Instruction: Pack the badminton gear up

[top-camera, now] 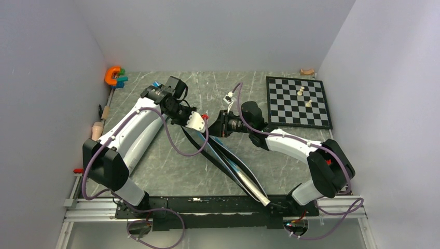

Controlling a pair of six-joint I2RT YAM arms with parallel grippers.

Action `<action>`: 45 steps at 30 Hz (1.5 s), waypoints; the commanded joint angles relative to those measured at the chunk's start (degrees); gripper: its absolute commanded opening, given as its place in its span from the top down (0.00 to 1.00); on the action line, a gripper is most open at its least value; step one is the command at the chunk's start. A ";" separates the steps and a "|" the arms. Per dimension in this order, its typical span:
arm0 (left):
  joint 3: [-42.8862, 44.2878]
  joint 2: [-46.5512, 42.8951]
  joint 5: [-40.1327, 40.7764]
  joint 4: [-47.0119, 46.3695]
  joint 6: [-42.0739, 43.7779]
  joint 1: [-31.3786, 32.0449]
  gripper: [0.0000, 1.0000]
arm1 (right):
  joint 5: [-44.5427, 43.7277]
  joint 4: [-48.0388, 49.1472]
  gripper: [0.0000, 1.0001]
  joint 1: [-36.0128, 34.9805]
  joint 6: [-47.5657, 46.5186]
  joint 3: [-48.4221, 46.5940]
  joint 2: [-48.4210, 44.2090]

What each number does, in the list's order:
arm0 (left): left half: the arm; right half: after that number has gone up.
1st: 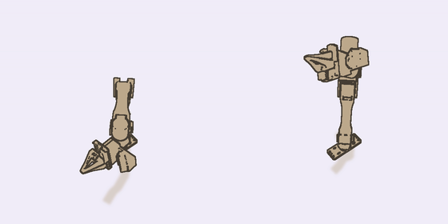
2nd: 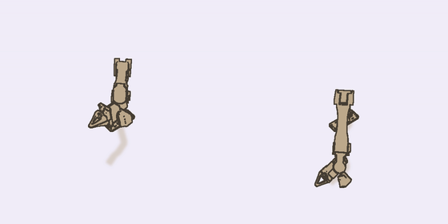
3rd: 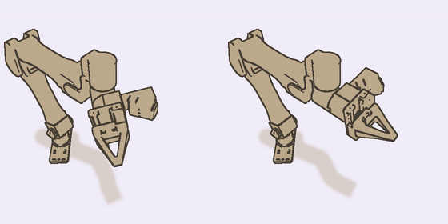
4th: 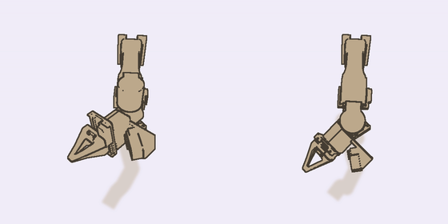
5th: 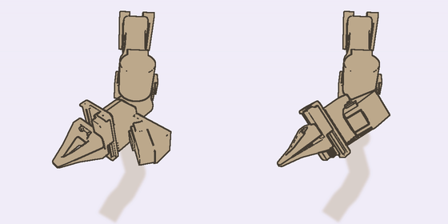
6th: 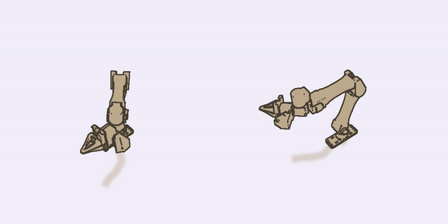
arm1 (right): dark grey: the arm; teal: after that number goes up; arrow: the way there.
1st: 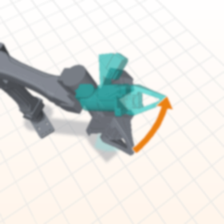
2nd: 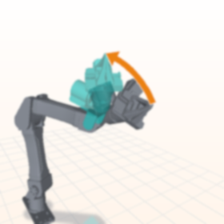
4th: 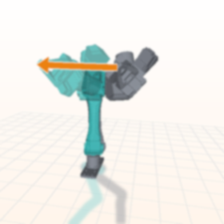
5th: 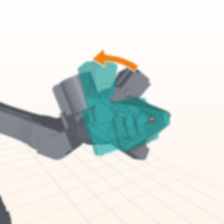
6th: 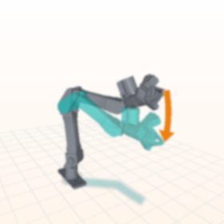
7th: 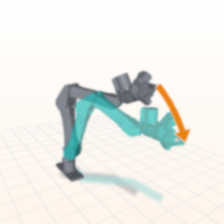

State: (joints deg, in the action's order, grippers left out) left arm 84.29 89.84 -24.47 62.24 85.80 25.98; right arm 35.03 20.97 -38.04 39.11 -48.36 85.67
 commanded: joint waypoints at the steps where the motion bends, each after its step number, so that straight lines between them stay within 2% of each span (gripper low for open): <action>1: 2.29 -0.21 -0.56 -0.19 -0.80 0.08 1.00 | 0.76 1.68 0.79 -0.46 -0.12 -3.74 -0.81; 10: 2.28 -0.06 -0.52 0.08 -1.07 0.08 1.00 | 1.32 1.03 0.80 -0.58 -0.22 -4.95 -0.08; 17: 2.28 -0.11 -0.32 0.38 -0.98 0.12 1.00 | 1.53 1.23 0.93 -0.80 0.08 -4.79 0.78; 19: 2.16 -0.11 -0.25 0.47 -0.95 0.12 1.00 | 1.43 0.99 0.93 -0.85 0.17 -4.90 0.89; 20: 2.19 -0.11 -0.23 0.51 -0.89 0.13 1.00 | 1.37 0.69 0.87 -0.81 0.13 -4.97 0.85; 21: 2.19 -0.11 -0.25 0.52 -0.94 0.08 1.00 | 1.44 0.39 0.76 -0.88 0.09 -5.13 0.86; 22: 2.24 -0.11 -0.19 0.52 -0.96 0.12 1.00 | 1.51 0.31 0.69 -0.93 0.09 -5.25 0.83; 24: 2.36 -0.11 -0.25 0.58 -0.92 0.11 1.00 | 1.21 0.37 0.65 -0.98 0.25 -5.24 0.66; 28: 2.40 -0.11 -0.15 0.69 -0.98 0.08 1.00 | 1.51 1.79 0.65 -1.07 1.44 -5.32 1.15; 37: 2.37 -0.28 -0.10 0.88 -0.76 0.12 1.00 | 1.57 2.90 0.74 -1.29 2.96 -5.99 2.90; 40: 2.45 -0.24 -0.14 0.91 -0.80 0.08 1.00 | 1.54 3.10 0.82 -1.35 3.48 -6.22 3.51; 44: 2.38 -0.27 0.14 1.04 -0.84 0.08 1.00 | 0.97 3.37 1.00 -1.33 3.65 -5.82 2.94; 45: 2.30 -0.32 0.20 0.97 -0.93 0.06 1.00 | 0.86 2.89 1.00 -1.39 3.46 -5.72 2.65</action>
State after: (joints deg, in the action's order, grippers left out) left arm 84.29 89.86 -23.97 63.29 85.62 25.98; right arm 36.10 21.04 -39.07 42.26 -51.86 88.97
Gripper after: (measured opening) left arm 0.036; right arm 0.025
